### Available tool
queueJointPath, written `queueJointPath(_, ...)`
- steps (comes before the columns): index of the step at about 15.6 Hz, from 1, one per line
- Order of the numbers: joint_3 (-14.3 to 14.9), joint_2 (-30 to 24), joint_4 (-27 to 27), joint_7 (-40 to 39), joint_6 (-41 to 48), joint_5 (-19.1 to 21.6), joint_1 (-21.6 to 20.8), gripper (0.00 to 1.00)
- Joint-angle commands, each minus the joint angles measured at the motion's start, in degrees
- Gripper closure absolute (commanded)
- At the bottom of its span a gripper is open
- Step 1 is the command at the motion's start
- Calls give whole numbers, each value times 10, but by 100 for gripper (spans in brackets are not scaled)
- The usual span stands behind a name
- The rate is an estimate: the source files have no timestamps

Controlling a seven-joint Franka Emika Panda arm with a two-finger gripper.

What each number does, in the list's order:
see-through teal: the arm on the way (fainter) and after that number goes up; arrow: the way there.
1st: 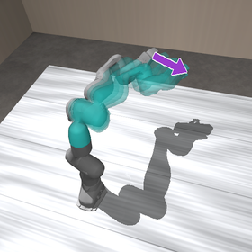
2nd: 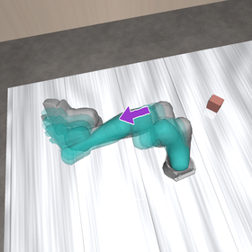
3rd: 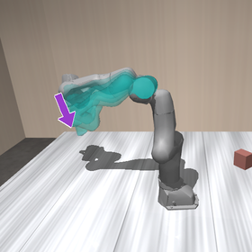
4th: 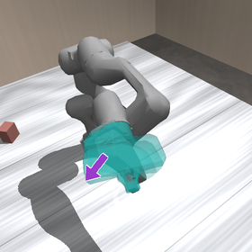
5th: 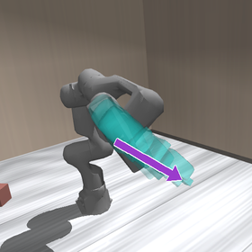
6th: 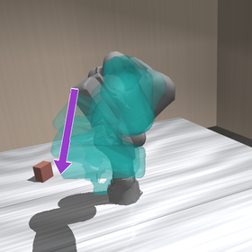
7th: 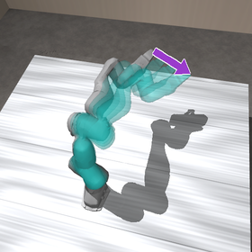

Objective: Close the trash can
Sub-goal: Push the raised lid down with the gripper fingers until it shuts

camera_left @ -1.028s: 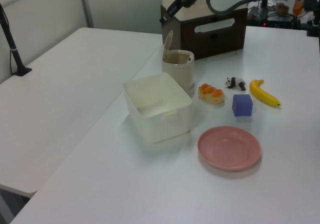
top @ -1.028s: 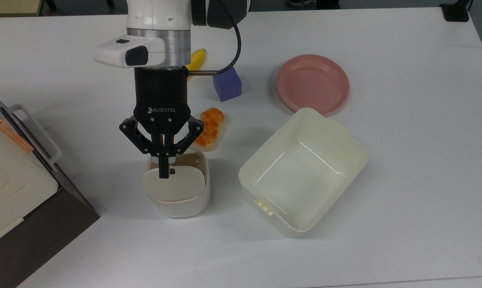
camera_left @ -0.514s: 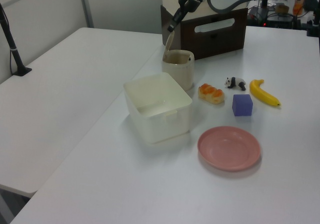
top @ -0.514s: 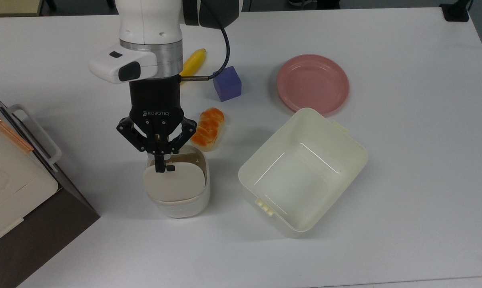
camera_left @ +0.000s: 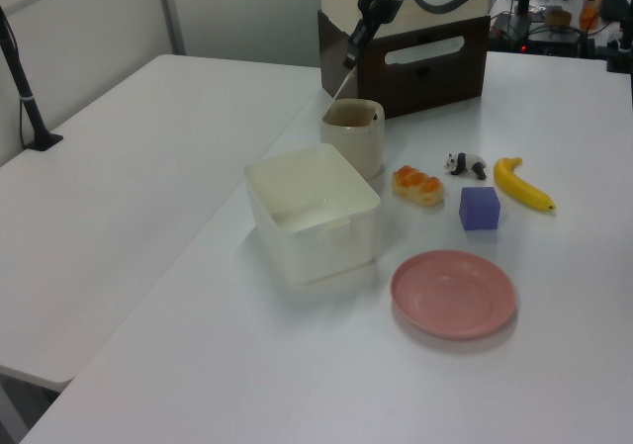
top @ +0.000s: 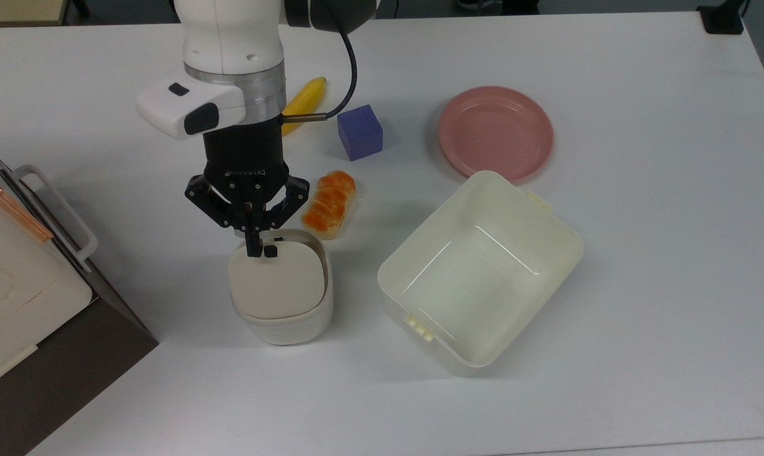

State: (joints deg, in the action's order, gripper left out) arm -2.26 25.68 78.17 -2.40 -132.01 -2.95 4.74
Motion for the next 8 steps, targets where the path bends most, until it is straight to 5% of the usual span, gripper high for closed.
queueJointPath(1, 6, 6, 8, -30, 12, 3, -2, 100)
queueJointPath(8, 5, 3, 21, -43, 85, 2, -4, 100)
